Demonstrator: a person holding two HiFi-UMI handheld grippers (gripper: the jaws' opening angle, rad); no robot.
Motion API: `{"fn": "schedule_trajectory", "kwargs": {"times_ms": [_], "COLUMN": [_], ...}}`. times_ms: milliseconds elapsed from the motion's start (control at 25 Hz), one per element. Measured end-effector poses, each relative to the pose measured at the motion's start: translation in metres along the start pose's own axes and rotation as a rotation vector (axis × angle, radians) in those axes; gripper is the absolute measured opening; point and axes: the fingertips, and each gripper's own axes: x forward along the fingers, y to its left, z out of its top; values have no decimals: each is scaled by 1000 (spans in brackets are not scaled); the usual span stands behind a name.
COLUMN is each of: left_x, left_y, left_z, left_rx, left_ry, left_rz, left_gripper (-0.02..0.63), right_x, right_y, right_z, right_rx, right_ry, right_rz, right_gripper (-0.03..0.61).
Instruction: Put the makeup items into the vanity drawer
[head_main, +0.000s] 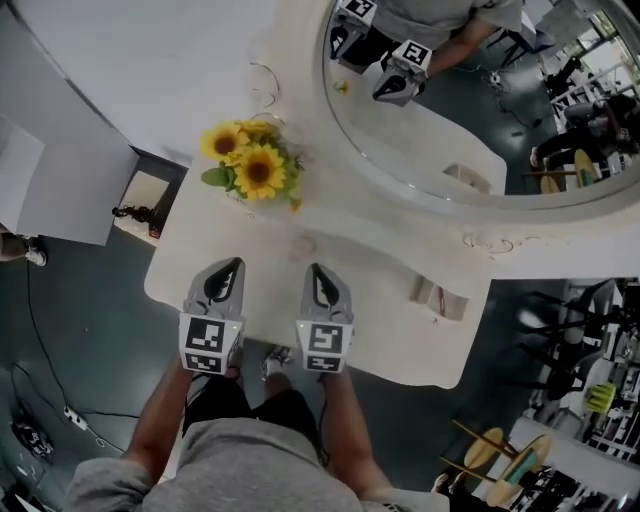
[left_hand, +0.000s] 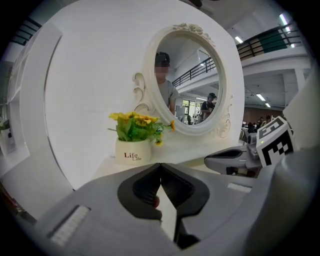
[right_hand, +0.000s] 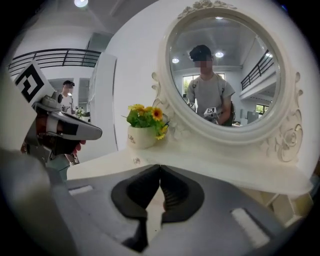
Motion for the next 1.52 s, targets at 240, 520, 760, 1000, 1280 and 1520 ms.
{"fn": "schedule_trajectory", "kwargs": {"times_ms": [240,520,760,1000,1280,1520], "left_x": [26,39,42,44,46,45], "left_y": [13,12,14,15,15,16], "left_z": [-32,-47,-55,-57,-58,-56], "left_rx": [-21,-28,-39,-54,-45,-43], "left_ry": [62,90,109,123,119,114], "left_rz": [-25,-48,-48,-52,-58,-59], "left_gripper": [11,11,11,11,11,11], "right_x": [34,53,67,74,78,77], "right_y": [-4,-6,3,4,3,2], "right_z": [-33,-57,-70,-77,-84,-78], "right_rx": [15,58,54,39,-9,-7], "right_ry": [62,111,156,188,225,211], "right_rz": [-18,-16,24,27,23,23], "right_gripper": [6,96,206,204,115,104]}}
